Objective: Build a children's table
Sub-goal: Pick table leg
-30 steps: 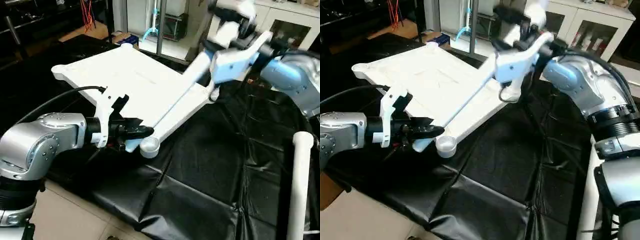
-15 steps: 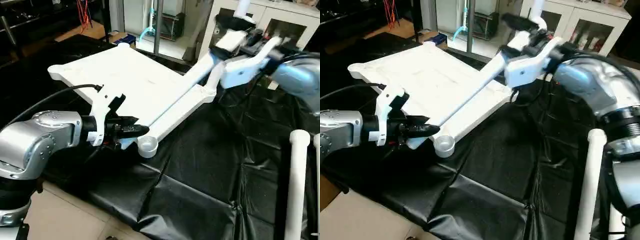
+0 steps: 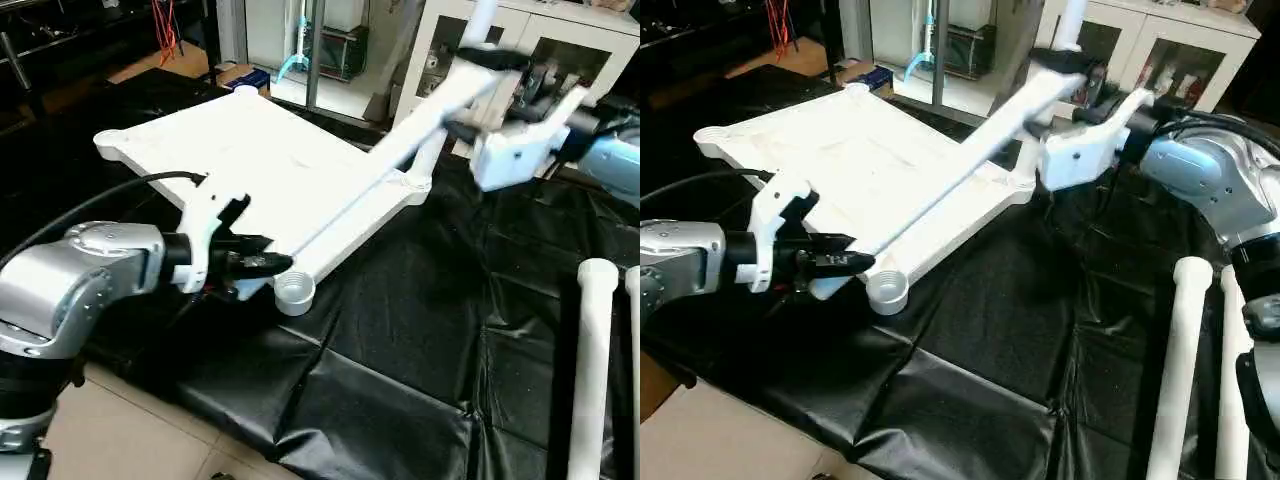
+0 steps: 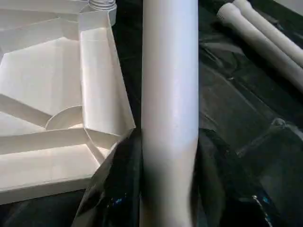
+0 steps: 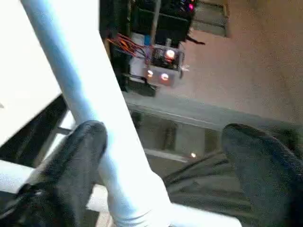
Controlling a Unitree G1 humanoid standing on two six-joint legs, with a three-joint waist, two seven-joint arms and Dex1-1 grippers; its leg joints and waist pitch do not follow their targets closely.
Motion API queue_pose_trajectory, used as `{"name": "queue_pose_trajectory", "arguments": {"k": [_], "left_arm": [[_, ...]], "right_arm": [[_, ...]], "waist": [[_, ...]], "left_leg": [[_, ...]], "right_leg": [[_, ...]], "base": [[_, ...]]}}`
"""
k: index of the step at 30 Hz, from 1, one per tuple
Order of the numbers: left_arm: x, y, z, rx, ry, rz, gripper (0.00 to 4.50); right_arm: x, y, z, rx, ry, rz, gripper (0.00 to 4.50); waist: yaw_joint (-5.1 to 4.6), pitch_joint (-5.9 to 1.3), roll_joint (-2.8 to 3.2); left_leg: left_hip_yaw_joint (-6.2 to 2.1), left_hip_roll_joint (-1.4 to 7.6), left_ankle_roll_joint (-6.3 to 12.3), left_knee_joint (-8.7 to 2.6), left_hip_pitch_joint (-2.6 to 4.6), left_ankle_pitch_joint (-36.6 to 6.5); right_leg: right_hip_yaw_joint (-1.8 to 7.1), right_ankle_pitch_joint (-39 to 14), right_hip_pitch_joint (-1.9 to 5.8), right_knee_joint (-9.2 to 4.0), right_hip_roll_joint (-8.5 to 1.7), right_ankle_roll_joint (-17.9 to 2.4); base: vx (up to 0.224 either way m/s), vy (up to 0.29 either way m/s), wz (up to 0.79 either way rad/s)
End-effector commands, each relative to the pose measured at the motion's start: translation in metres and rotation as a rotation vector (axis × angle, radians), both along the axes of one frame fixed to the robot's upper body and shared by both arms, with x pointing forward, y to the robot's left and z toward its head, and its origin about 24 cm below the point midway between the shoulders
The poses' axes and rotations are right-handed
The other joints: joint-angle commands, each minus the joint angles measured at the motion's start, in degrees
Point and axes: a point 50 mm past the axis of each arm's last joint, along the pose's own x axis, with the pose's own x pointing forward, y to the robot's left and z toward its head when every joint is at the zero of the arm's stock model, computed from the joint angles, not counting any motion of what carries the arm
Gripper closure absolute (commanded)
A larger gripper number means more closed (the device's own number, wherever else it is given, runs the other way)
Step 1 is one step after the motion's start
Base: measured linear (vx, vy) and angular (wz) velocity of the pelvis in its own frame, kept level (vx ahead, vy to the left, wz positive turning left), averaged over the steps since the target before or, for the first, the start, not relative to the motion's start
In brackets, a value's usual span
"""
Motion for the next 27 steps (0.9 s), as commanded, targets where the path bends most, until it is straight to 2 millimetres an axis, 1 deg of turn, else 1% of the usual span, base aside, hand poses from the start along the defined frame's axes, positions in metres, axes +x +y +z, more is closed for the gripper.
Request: {"name": "queue_pose_trajectory", "arguments": {"k": [1, 3, 6, 7, 8, 9, 11, 12, 13, 14, 16, 17, 18, 19, 20, 21, 25, 27], "left_arm": [[0.001, -0.001, 0.003, 0.01, -0.028, -0.014, 3.09], [0.0, -0.001, 0.003, 0.012, -0.031, -0.02, 3.09], [0.0, -0.004, 0.004, 0.015, -0.037, -0.035, 3.09], [0.0, -0.005, 0.004, 0.017, -0.041, -0.042, 3.09], [0.0, -0.005, 0.004, 0.018, -0.043, -0.045, 3.09], [0.0, -0.006, 0.005, 0.019, -0.044, -0.048, 3.09], [0.0, -0.006, 0.005, 0.029, -0.051, -0.054, 3.09], [-0.001, -0.006, 0.005, 0.036, -0.053, -0.058, 3.09], [-0.001, -0.006, 0.005, 0.038, -0.053, -0.06, 3.09], [-0.001, -0.007, 0.005, 0.036, -0.053, -0.058, 3.09], [-0.001, -0.007, 0.005, 0.036, -0.053, -0.057, 3.09], [0.0, -0.004, 0.004, 0.047, -0.055, -0.043, 3.09], [0.001, -0.002, 0.003, 0.056, -0.057, -0.033, 3.09], [0.001, 0.001, 0.003, 0.063, -0.059, -0.025, 3.09], [0.001, 0.002, 0.003, 0.064, -0.06, -0.023, 3.09], [0.001, 0.001, 0.003, 0.063, -0.061, -0.026, 3.09], [-0.002, -0.007, 0.004, 0.063, -0.07, -0.077, 3.09], [-0.003, -0.01, 0.003, 0.069, -0.071, -0.092, 3.09]], "right_arm": [[-0.003, -0.006, 0.007, -0.007, 0.002, -0.016, 0.01], [-0.003, -0.007, 0.008, -0.005, 0.013, -0.024, 0.0], [-0.001, -0.008, -0.001, -0.032, 0.047, -0.032, 0.0], [0.0, -0.007, -0.006, -0.05, 0.063, -0.037, 0.0], [0.0, -0.007, -0.007, -0.054, 0.07, -0.038, 0.0], [0.001, -0.006, -0.011, -0.066, 0.085, -0.041, 0.0], [0.003, -0.006, -0.016, -0.092, 0.11, -0.054, 0.0], [0.005, -0.007, -0.018, -0.098, 0.12, -0.066, 0.0], [0.005, -0.008, -0.018, -0.098, 0.123, -0.07, 0.0], [0.007, -0.009, -0.021, -0.125, 0.134, -0.084, 0.0], [0.007, -0.01, -0.022, -0.136, 0.14, -0.088, 0.0], [0.006, -0.011, -0.02, -0.128, 0.145, -0.087, 0.0], [0.006, -0.012, -0.017, -0.115, 0.144, -0.088, 0.0], [0.006, -0.014, -0.014, -0.107, 0.142, -0.096, 0.0], [0.007, -0.015, -0.012, -0.102, 0.135, -0.106, 0.0], [0.008, -0.016, -0.012, -0.103, 0.134, -0.114, 0.0], [0.012, -0.012, -0.022, -0.12, 0.145, -0.118, 0.0], [0.015, -0.01, -0.024, -0.113, 0.138, -0.123, 0.0]], "waist": [[0.11, -3.8, -0.12], [0.1, -3.83, 0.0], [0.05, -3.84, -0.11], [0.09, -3.82, -0.23], [0.12, -3.8, -0.21], [0.08, -3.84, -0.35], [0.1, -3.79, -0.37], [0.06, -3.78, -0.52], [0.1, -3.76, -0.44], [0.16, -3.82, -0.67], [0.13, -3.77, -0.52], [0.13, -3.8, -0.8], [0.2, -3.8, -0.78], [0.2, -3.79, -0.55], [0.15, -3.77, -0.61], [0.17, -3.78, -0.55], [0.26, -3.82, -0.67], [0.22, -3.8, -0.76]], "left_leg": [[-1.03, 2.02, -0.05, -4.09, 0.93, -18.54], [-1.03, 2.04, -0.15, -4.1, 0.91, -18.36], [-1.01, 2.0, -0.14, -4.06, 0.89, -18.59], [-1.01, 2.0, -0.19, -4.04, 0.91, -18.64], [-1.02, 2.0, -0.25, -4.05, 0.9, -18.69], [-0.99, 2.0, -0.25, -4.02, 0.92, -18.76], [-1.03, 1.98, -0.23, -4.02, 0.82, -18.7], [-1.04, 2.01, -0.2, -4.05, 0.79, -18.61], [-1.05, 2.0, -0.26, -4.03, 0.85, -18.73], [-1.08, 2.04, -0.41, -4.03, 0.77, -18.28], [-1.08, 2.07, -0.46, -4.06, 0.86, -18.31], [-1.03, 2.09, -0.47, -4.03, 0.85, -18.22], [-1.06, 2.15, -0.4, -4.04, 0.87, -18.05], [-1.09, 2.17, -0.39, -4.05, 0.9, -17.78], [-1.06, 2.17, -0.36, -4.08, 0.85, -17.69], [-1.04, 2.16, -0.43, -4.07, 0.91, -17.49], [-0.91, 2.11, -0.4, -3.99, 0.92, -16.69], [-0.89, 2.08, -0.38, -4.01, 0.85, -16.61]], "right_leg": [[1.51, -18.16, 2.23, -3.94, -1.39, -10.53], [1.55, -17.62, 2.26, -3.87, -1.4, -10.78], [1.52, -18.07, 2.22, -3.94, -1.41, -10.9], [1.54, -18.62, 2.2, -3.99, -1.46, -10.79], [1.53, -18.89, 2.18, -4.0, -1.48, -10.76], [1.52, -19.12, 2.16, -4.04, -1.48, -10.7], [1.51, -19.57, 2.19, -4.03, -1.5, -10.6], [1.51, -19.86, 2.17, -4.08, -1.52, -10.45], [1.51, -20.1, 2.12, -4.06, -1.51, -10.39], [1.52, -19.67, 2.2, -3.96, -1.56, -10.54], [1.53, -19.43, 2.12, -3.96, -1.54, -10.7], [1.53, -19.07, 2.16, -3.95, -1.54, -10.77], [1.59, -18.81, 2.21, -3.9, -1.61, -10.73], [1.6, -18.19, 2.21, -3.79, -1.61, -10.9], [1.6, -17.83, 2.22, -3.81, -1.53, -10.99], [1.6, -17.13, 2.21, -3.7, -1.52, -11.28], [1.66, -15.76, 2.28, -3.64, -1.56, -12.13], [1.63, -15.97, 2.31, -3.65, -1.54, -12.11]], "base": [[0.0, 0.0, 0.0], [0.0, 0.0, 0.0], [0.0, 0.0, 0.0], [0.0, 0.0, 0.0], [0.0, 0.0, 0.0], [0.0, 0.0, 0.0], [0.0, 0.0, 0.0], [0.0, 0.0, 0.0], [0.0, 0.0, 0.0], [0.0, 0.0, 0.0], [0.0, 0.0, 0.0], [0.0, 0.0, 0.0], [0.0, 0.0, 0.0], [0.0, 0.0, 0.0], [0.0, 0.0, 0.0], [0.0, 0.0, 0.0], [0.0, 0.0, 0.0], [0.0, 0.0, 0.0]]}}
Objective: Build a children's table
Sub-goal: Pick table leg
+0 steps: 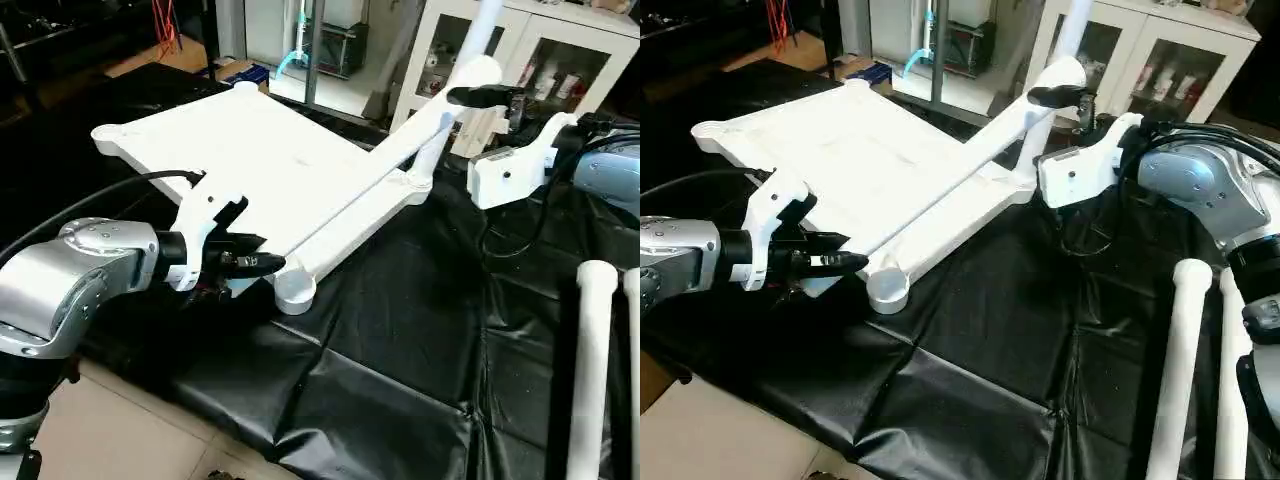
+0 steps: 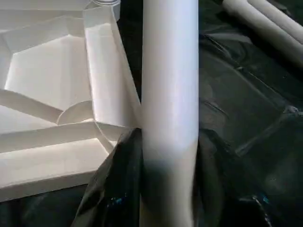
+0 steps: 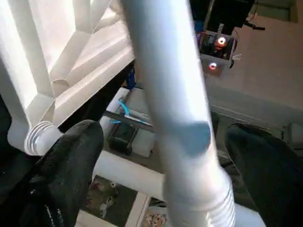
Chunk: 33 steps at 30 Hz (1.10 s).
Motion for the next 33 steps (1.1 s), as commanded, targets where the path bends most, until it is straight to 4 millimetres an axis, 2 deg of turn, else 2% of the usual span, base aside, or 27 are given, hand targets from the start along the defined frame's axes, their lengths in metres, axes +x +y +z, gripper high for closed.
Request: {"name": "queue_pose_trajectory", "arguments": {"k": [1, 6, 9, 11, 15, 18, 19, 27, 33], "left_arm": [[-0.002, -0.01, 0.005, 0.006, -0.035, -0.058, 3.09], [-0.002, -0.01, 0.005, 0.012, -0.041, -0.064, 3.09], [-0.001, -0.01, 0.006, 0.015, -0.045, -0.062, 3.09], [0.0, -0.008, 0.006, 0.016, -0.051, -0.055, 3.09], [0.0, -0.007, 0.007, 0.023, -0.054, -0.054, 3.09], [0.001, -0.006, 0.007, 0.027, -0.058, -0.059, 3.09], [0.001, -0.006, 0.007, 0.028, -0.06, -0.061, 3.09], [-0.002, -0.01, 0.013, 0.041, -0.081, -0.113, 3.09], [-0.002, -0.009, 0.015, 0.049, -0.088, -0.126, 3.09]], "right_arm": [[0.004, 0.001, 0.003, -0.013, -0.02, -0.014, 0.0], [0.007, 0.004, 0.001, -0.021, -0.021, -0.014, 0.0], [0.008, 0.006, 0.0, -0.023, -0.021, -0.011, 0.0], [0.008, 0.005, -0.004, -0.026, -0.004, -0.013, 0.28], [0.009, 0.0, -0.012, -0.054, 0.029, -0.03, 0.48], [0.009, -0.004, -0.016, -0.068, 0.045, -0.042, 0.79], [0.009, -0.004, -0.017, -0.071, 0.048, -0.045, 0.84], [0.009, -0.009, -0.029, -0.098, 0.077, -0.063, 1.6], [0.01, -0.006, -0.034, -0.094, 0.092, -0.058, 2.01]], "waist": [[0.16, -4.14, 0.19], [0.04, -4.14, -0.04], [0.07, -4.16, 0.09], [0.08, -4.18, 0.12], [0.1, -4.19, 0.19], [0.06, -4.2, 0.18], [0.06, -4.2, 0.38], [-0.03, -4.22, 0.39], [-0.04, -4.23, 0.8]], "left_leg": [[-0.98, 2.06, -0.66, -4.04, 0.88, -16.64], [-1.01, 2.06, -1.06, -4.01, 0.88, -17.24], [-1.01, 2.08, -1.08, -4.01, 0.94, -16.97], [-0.98, 2.06, -1.06, -4.02, 0.94, -16.79], [-0.96, 2.04, -0.94, -4.0, 0.97, -16.93], [-0.93, 2.03, -0.9, -3.98, 0.97, -16.93], [-0.95, 2.03, -0.93, -3.97, 0.97, -16.95], [-0.95, 2.0, -1.13, -3.97, 0.97, -17.49], [-1.03, 2.02, -1.34, -4.04, 0.99, -17.85]], "right_leg": [[1.63, -16.51, 2.29, -3.66, -1.59, -11.93], [1.61, -17.48, 2.27, -3.69, -1.54, -11.31], [1.63, -17.05, 2.23, -3.59, -1.54, -11.3], [1.64, -16.37, 2.26, -3.54, -1.52, -11.47], [1.61, -16.05, 2.24, -3.54, -1.49, -11.78], [1.62, -15.72, 2.28, -3.54, -1.47, -11.96], [1.64, -15.61, 2.29, -3.48, -1.48, -12.0], [1.63, -15.43, 2.29, -3.51, -1.46, -12.36], [1.61, -14.71, 2.35, -3.42, -1.43, -12.72]], "base": [[0.0, 0.0, 0.0], [0.0, 0.0, 0.0], [0.0, 0.0, 0.0], [0.0, 0.0, 0.0], [0.0, 0.0, 0.0], [0.0, 0.0, 0.0], [0.0, 0.0, 0.0], [0.0, 0.0, 0.0], [0.0, 0.0, 0.0]]}}
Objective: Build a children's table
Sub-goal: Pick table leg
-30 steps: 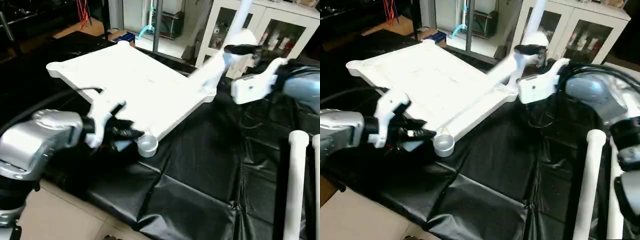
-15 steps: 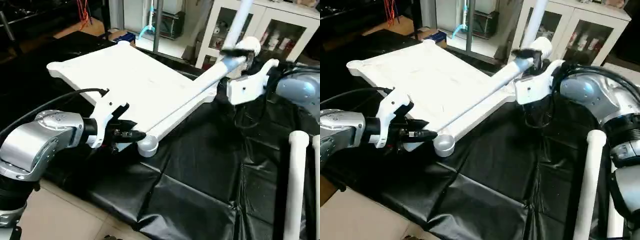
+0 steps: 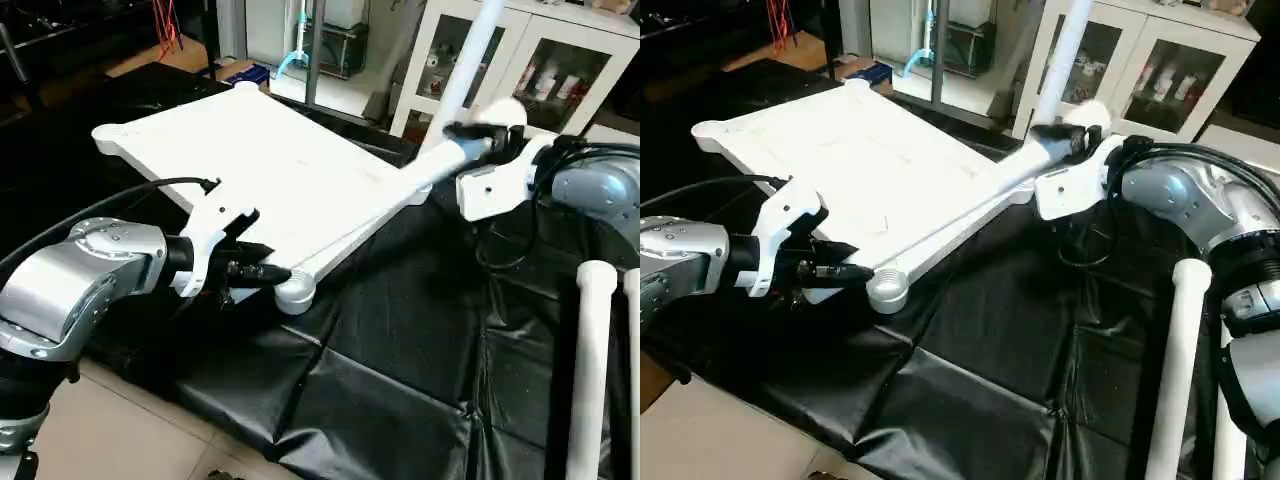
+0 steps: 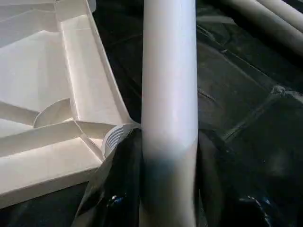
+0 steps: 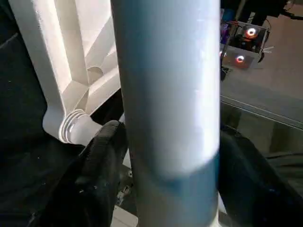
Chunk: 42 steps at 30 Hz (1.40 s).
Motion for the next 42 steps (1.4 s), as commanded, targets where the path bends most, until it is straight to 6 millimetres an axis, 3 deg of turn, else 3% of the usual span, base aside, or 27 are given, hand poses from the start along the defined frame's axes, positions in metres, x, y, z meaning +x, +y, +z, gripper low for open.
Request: {"name": "queue_pose_trajectory", "arguments": {"k": [1, 6, 16, 19, 23, 26, 27, 30, 32, 34, 39, 40, 42], "left_arm": [[0.0, -0.005, 0.016, 0.005, -0.086, -0.048, 3.09], [0.002, -0.003, 0.021, 0.004, -0.096, -0.055, 3.09], [0.005, 0.004, 0.023, 0.019, -0.121, -0.018, 3.09], [0.019, 0.01, 0.033, -0.022, -0.176, 0.095, 2.39], [0.026, 0.017, 0.057, -0.098, -0.255, 0.142, 2.28], [0.03, 0.021, 0.073, -0.183, -0.297, 0.173, 1.88], [0.033, 0.023, 0.086, -0.259, -0.35, 0.194, 1.88], [0.042, 0.043, 0.124, -0.518, -0.533, 0.347, 1.71], [0.044, 0.056, 0.134, -0.62, -0.614, 0.435, 1.69], [0.043, 0.065, 0.138, -0.669, -0.662, 0.512, 1.69], [0.038, 0.08, 0.144, -0.79, -0.721, 0.593, 1.69], [0.039, 0.091, 0.143, -0.818, -0.722, 0.68, 1.69], [0.042, 0.097, 0.138, -0.798, -0.706, 0.742, 1.33]], "right_arm": [[-0.001, -0.003, -0.007, -0.015, 0.022, -0.011, 2.07], [0.0, -0.002, -0.009, -0.005, 0.027, -0.009, 2.53], [-0.001, -0.002, -0.015, 0.006, 0.047, -0.006, 2.59], [-0.001, -0.003, -0.017, 0.009, 0.055, -0.008, 2.61], [-0.003, -0.006, -0.021, 0.011, 0.069, -0.018, 2.62], [-0.003, -0.007, -0.023, 0.017, 0.079, -0.024, 2.63], [-0.004, -0.009, -0.025, 0.02, 0.09, -0.031, 2.63], [-0.005, -0.017, -0.037, 0.163, 0.185, -0.116, 2.63], [-0.006, -0.02, -0.045, 0.286, 0.255, -0.183, 2.63], [-0.009, -0.022, -0.055, 0.342, 0.305, -0.22, 2.63], [-0.018, -0.023, -0.075, 0.431, 0.372, -0.258, 2.64], [-0.021, -0.02, -0.079, 0.543, 0.378, -0.283, 2.64], [-0.022, -0.016, -0.078, 0.624, 0.38, -0.298, 2.64]], "waist": [[0.04, -4.25, 0.78], [0.13, -4.23, 0.97], [0.23, -4.25, 0.83], [0.36, -4.21, 0.91], [0.44, -4.28, 0.78], [0.42, -4.28, 0.52], [0.46, -4.34, 0.76], [0.42, -4.47, -0.09], [0.66, -4.5, -0.01], [0.51, -4.49, -0.6], [1.35, -4.44, -0.55], [1.31, -4.43, -0.54], [1.37, -4.36, -0.67]], "left_leg": [[-1.01, 2.02, -1.33, -4.07, 1.01, -17.89], [-1.05, 2.01, -1.4, -4.11, 1.1, -17.98], [-1.05, 2.01, -1.54, -4.13, 1.05, -17.95], [-0.97, 1.94, -1.54, -4.06, 1.23, -18.6], [-1.08, 1.84, -1.77, -4.1, 1.12, -18.63], [-0.96, 1.84, -1.62, -3.96, 0.99, -18.11], [-1.02, 1.88, -1.51, -3.94, 1.03, -17.65], [-0.74, 1.65, -0.33, -3.73, 1.0, -18.07], [-0.96, 1.93, 0.23, -3.8, 0.91, -17.31], [-1.0, 2.15, 0.94, -3.92, 0.58, -16.07], [-0.89, 2.4, 0.45, -4.03, 0.93, -14.75], [-0.81, 2.36, 0.24, -4.05, 1.07, -15.44], [-0.95, 2.38, -0.02, -4.22, 1.1, -16.34]], "right_leg": [[1.61, -14.61, 2.39, -3.48, -1.4, -12.73], [1.59, -14.04, 2.4, -3.41, -1.42, -13.23], [1.6, -13.69, 2.48, -3.33, -1.44, -13.27], [1.61, -14.52, 2.3, -3.53, -1.38, -13.39], [1.51, -14.86, 2.48, -3.51, -1.4, -12.74], [1.51, -14.31, 2.4, -3.44, -1.33, -13.07], [1.55, -13.6, 2.49, -3.49, -1.43, -13.23], [1.57, -13.26, 2.61, -3.67, -1.21, -13.5], [1.56, -13.46, 2.68, -3.53, -1.6, -13.37], [1.54, -13.07, 2.86, -3.43, -1.53, -13.26], [1.57, -13.27, 2.52, -3.47, -1.87, -13.4], [1.61, -13.47, 2.45, -3.59, -1.64, -13.18], [1.58, -14.47, 2.41, -3.61, -1.62, -12.39]], "base": [[0.0, 0.0, 0.0], [0.0, 0.0, 0.0], [0.0, 0.0, 0.0], [0.0, 0.0, 0.0], [0.0, 0.0, 0.0], [0.0, 0.0, 0.0], [0.0, 0.0, 0.0], [0.0, 0.0, 0.0], [0.0, 0.0, 0.0], [0.0, 0.0, 0.0], [0.0, 0.0, 0.0], [0.0, 0.0, 0.0], [0.0, 0.0, 0.0]]}}
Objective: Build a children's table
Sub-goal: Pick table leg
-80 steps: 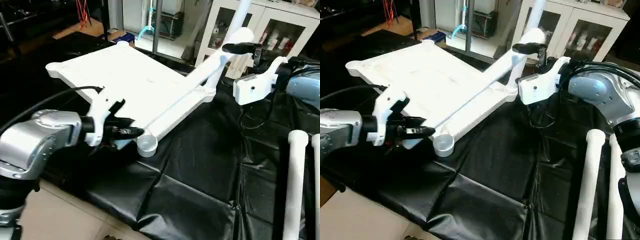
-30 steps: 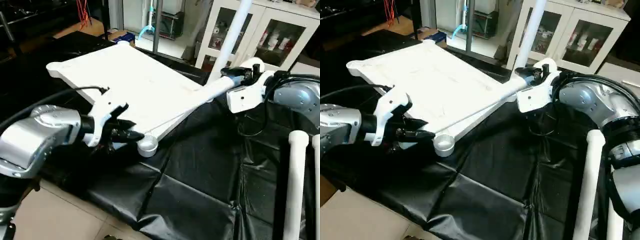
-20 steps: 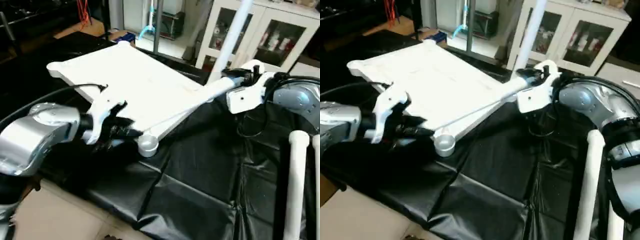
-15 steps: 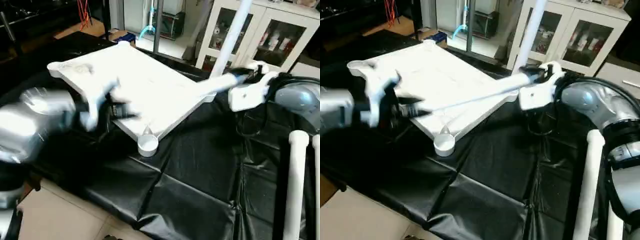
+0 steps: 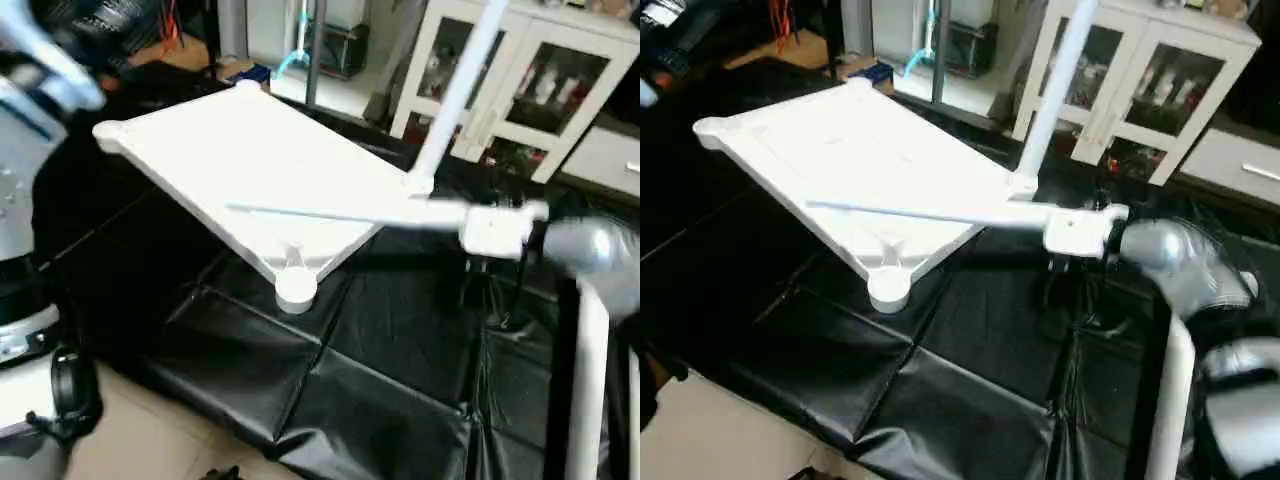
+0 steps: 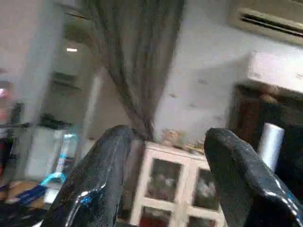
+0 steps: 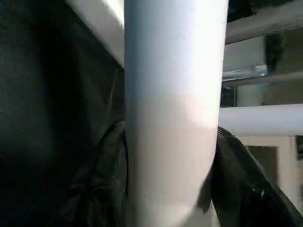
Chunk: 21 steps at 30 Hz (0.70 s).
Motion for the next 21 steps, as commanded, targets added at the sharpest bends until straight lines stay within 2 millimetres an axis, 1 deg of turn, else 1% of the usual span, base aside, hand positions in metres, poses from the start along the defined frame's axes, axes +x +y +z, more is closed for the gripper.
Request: {"name": "queue_pose_trajectory", "arguments": {"k": [1, 3, 4, 5, 6, 7, 8, 9, 10, 11, 12, 13, 14, 15, 16, 17, 18, 19, 20, 21], "left_arm": [[0.005, 0.007, -0.008, -0.011, 0.071, 0.075, 1.33], [0.008, 0.002, -0.023, 0.005, 0.147, 0.083, 1.2], [0.01, -0.001, -0.029, 0.014, 0.177, 0.089, 1.07], [0.011, -0.004, -0.036, 0.025, 0.205, 0.097, 1.07], [0.014, -0.016, -0.049, 0.052, 0.245, 0.113, 0.96], [0.016, -0.023, -0.054, 0.058, 0.253, 0.116, 0.91], [0.016, -0.027, -0.056, 0.062, 0.256, 0.109, 0.86], [0.016, -0.034, -0.059, 0.069, 0.26, 0.095, 0.76], [0.017, -0.04, -0.062, 0.079, 0.269, 0.076, 0.63], [0.017, -0.045, -0.064, 0.086, 0.276, 0.056, 0.55], [0.017, -0.052, -0.066, 0.09, 0.279, 0.027, 0.52], [0.016, -0.06, -0.067, 0.092, 0.277, -0.021, 0.51], [0.016, -0.066, -0.066, 0.094, 0.272, -0.061, 0.51], [0.015, -0.072, -0.067, 0.105, 0.266, -0.096, 0.51], [0.015, -0.081, -0.068, 0.137, 0.259, -0.13, 0.51], [0.015, -0.084, -0.069, 0.152, 0.257, -0.139, 0.51], [0.016, -0.088, -0.071, 0.174, 0.254, -0.146, 0.51], [0.016, -0.092, -0.071, 0.188, 0.251, -0.149, 0.51], [0.018, -0.098, -0.07, 0.175, 0.243, -0.149, 0.51], [0.019, -0.1, -0.07, 0.169, 0.24, -0.145, 0.51]], "right_arm": [[0.003, 0.001, 0.018, 0.173, -0.05, -0.086, 2.64], [0.0, 0.012, 0.023, 0.349, -0.037, -0.139, 2.64], [0.0, 0.016, 0.025, 0.409, -0.041, -0.155, 2.64], [0.0, 0.021, 0.027, 0.479, -0.043, -0.171, 2.64], [-0.002, 0.036, 0.035, 0.688, -0.041, -0.195, 2.64], [-0.005, 0.046, 0.04, 0.813, -0.021, -0.187, 2.64], [-0.007, 0.051, 0.043, 0.874, -0.007, -0.171, 2.64], [-0.012, 0.059, 0.048, 0.981, 0.023, -0.134, 2.64], [-0.015, 0.064, 0.052, 1.05, 0.055, -0.103, 2.64], [-0.019, 0.068, 0.055, 1.11, 0.093, -0.075, 2.64], [-0.022, 0.071, 0.057, 1.161, 0.139, -0.046, 2.64], [-0.026, 0.073, 0.059, 1.211, 0.196, -0.008, 2.64], [-0.03, 0.075, 0.061, 1.246, 0.242, 0.023, 2.64], [-0.034, 0.076, 0.061, 1.292, 0.329, 0.073, 2.64], [-0.04, 0.074, 0.06, 1.34, 0.441, 0.136, 2.64], [-0.043, 0.073, 0.059, 1.36, 0.491, 0.158, 2.64], [-0.046, 0.072, 0.058, 1.387, 0.559, 0.189, 2.64], [-0.047, 0.069, 0.057, 1.408, 0.603, 0.209, 2.64], [-0.051, 0.065, 0.057, 1.461, 0.681, 0.218, 2.64], [-0.053, 0.064, 0.057, 1.48, 0.705, 0.22, 2.64]], "waist": [[0.25, -4.29, 0.15], [0.53, -4.25, 0.43], [0.51, -4.29, 0.42], [0.57, -4.26, 0.82], [0.54, -4.29, 0.88], [0.87, -4.4, 1.06], [1.03, -4.55, 1.01], [1.19, -4.58, 1.2], [1.49, -4.62, 1.3], [1.67, -4.58, 1.28], [2.0, -4.58, 1.94], [1.99, -4.53, 1.58], [2.14, -4.48, 2.15], [2.22, -4.47, 2.04], [2.34, -4.45, 2.17], [2.42, -4.41, 2.1], [2.56, -4.37, 2.0], [2.52, -4.39, 1.86], [2.38, -4.37, 1.17], [2.5, -4.38, 1.24]], "left_leg": [[-1.01, 2.22, -0.08, -4.39, 1.3, -16.49], [-1.21, 2.41, -0.46, -4.64, 1.45, -16.53], [-1.28, 2.44, -0.91, -4.76, 1.43, -16.53], [-1.33, 2.42, -1.11, -4.83, 1.52, -16.41], [-1.31, 2.57, -1.41, -4.93, 1.6, -16.26], [-1.36, 2.59, -1.43, -4.99, 1.84, -16.33], [-1.39, 2.55, -1.55, -5.01, 1.84, -15.99], [-1.42, 2.48, -1.53, -5.14, 1.83, -15.76], [-1.43, 2.55, -1.69, -5.16, 1.93, -15.44], [-1.42, 2.53, -1.77, -5.27, 1.92, -15.42], [-1.42, 2.56, -2.22, -5.26, 2.3, -15.56], [-1.41, 2.44, -2.34, -5.36, 2.08, -15.9], [-1.45, 2.41, -2.82, -5.45, 2.14, -16.51], [-1.45, 2.37, -3.13, -5.45, 2.1, -16.88], [-1.48, 2.19, -2.78, -5.44, 2.19, -17.7], [-1.48, 2.24, -2.83, -5.42, 2.15, -18.18], [-1.55, 2.24, -2.96, -5.5, 1.96, -18.59], [-1.56, 2.18, -2.86, -5.47, 1.83, -18.67], [-1.52, 2.15, -2.99, -5.4, 1.52, -17.85], [-1.58, 2.14, -2.96, -5.42, 1.44, -17.32]], "right_leg": [[1.71, -15.01, 2.36, -3.72, -1.68, -11.71], [1.74, -15.47, 2.3, -3.67, -1.95, -11.27], [1.69, -15.56, 2.24, -3.69, -1.98, -11.13], [1.7, -15.1, 2.27, -3.63, -1.84, -11.12], [1.76, -14.15, 2.12, -3.64, -1.97, -11.26], [1.73, -13.79, 2.02, -3.67, -2.1, -11.11], [1.67, -13.01, 1.97, -3.61, -2.07, -10.99], [1.63, -12.63, 2.16, -3.6, -1.99, -10.84], [1.62, -11.66, 1.97, -3.49, -2.02, -10.76], [1.59, -11.51, 2.1, -3.59, -1.97, -10.51], [1.62, -10.38, 1.87, -3.5, -1.94, -10.47], [1.57, -10.11, 2.17, -3.46, -1.78, -10.31], [1.57, -10.05, 2.14, -3.61, -1.83, -10.27], [1.53, -10.53, 2.05, -3.6, -1.88, -10.34], [1.56, -11.3, 2.27, -3.76, -1.85, -10.2], [1.56, -11.98, 2.2, -3.95, -1.88, -10.05], [1.56, -13.44, 2.3, -4.14, -2.04, -9.7], [1.57, -14.83, 2.41, -4.36, -2.1, -9.4], [1.61, -16.08, 2.44, -4.53, -2.24, -9.02], [1.59, -16.58, 2.62, -4.49, -2.39, -8.99]], "base": [[0.0, 0.0, 0.0], [0.0, 0.0, 0.0], [0.0, 0.0, 0.0], [0.0, 0.0, 0.0], [0.0, 0.0, 0.0], [0.0, 0.0, 0.0], [0.0, 0.0, 0.0], [0.0, 0.0, 0.0], [0.0, 0.0, 0.0], [0.0, 0.0, 0.0], [0.0, 0.0, 0.0], [0.0, 0.0, 0.0], [0.0, 0.0, 0.0], [0.0, 0.0, 0.0], [0.0, 0.0, 0.0], [0.0, 0.0, 0.0], [0.0, 0.0, 0.0], [0.0, 0.0, 0.0], [0.0, 0.0, 0.0], [0.0, 0.0, 0.0]]}}
